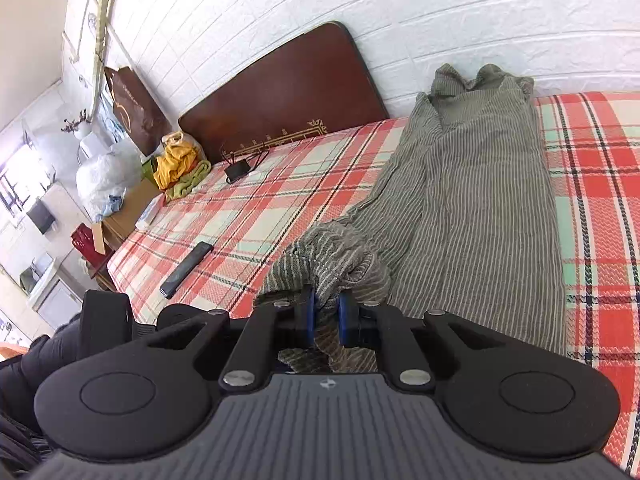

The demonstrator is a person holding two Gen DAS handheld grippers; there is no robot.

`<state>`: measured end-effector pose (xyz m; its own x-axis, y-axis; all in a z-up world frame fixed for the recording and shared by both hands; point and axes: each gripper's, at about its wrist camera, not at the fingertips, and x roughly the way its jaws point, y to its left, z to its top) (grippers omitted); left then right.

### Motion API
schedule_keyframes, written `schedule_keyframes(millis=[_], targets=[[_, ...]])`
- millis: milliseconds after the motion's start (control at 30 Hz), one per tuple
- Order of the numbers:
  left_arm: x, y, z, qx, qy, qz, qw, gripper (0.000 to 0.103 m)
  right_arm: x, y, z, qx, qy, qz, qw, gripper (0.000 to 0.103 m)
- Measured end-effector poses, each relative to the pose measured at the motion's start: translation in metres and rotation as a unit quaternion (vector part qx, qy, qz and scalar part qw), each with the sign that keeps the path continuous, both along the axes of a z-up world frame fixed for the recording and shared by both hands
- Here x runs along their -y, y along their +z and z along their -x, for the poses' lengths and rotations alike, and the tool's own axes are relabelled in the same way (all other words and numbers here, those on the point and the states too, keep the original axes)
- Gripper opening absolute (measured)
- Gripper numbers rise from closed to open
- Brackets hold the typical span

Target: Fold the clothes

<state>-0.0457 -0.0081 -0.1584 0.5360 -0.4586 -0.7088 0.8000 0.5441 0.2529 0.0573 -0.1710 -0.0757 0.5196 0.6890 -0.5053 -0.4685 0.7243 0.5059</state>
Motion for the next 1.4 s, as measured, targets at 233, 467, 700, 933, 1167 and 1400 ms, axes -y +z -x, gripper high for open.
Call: schedule_keyframes(millis=[233,467,700,933,1167,1400], targets=[[0.001,0.017,-0.001,-0.025,0.002,0.058,0.998,0.001,0.006,0.004,0.001,0.005,-0.006,-0.022,1.0,0.013],[0.018,-0.013,0.007,-0.041,-0.021,0.034,0.9984,0.002,0.006,0.006,0.003,0.005,0.002,-0.031,0.999,0.013],[0.009,-0.003,0.006,-0.067,-0.026,0.071,0.9949,0.001,0.001,0.011,0.005,0.013,0.015,-0.029,0.999,0.014],[0.003,-0.009,0.017,-0.076,-0.038,0.08,0.9932,0.025,-0.01,0.01,0.008,0.014,0.033,-0.019,0.999,0.015],[-0.014,0.014,0.021,0.01,0.013,0.069,0.9975,0.061,-0.014,0.015,0.01,0.026,0.033,-0.018,0.999,0.015],[0.012,0.013,-0.025,0.033,0.114,0.083,0.9894,0.064,0.011,0.04,-0.002,0.059,-0.011,-0.04,0.997,0.014]])
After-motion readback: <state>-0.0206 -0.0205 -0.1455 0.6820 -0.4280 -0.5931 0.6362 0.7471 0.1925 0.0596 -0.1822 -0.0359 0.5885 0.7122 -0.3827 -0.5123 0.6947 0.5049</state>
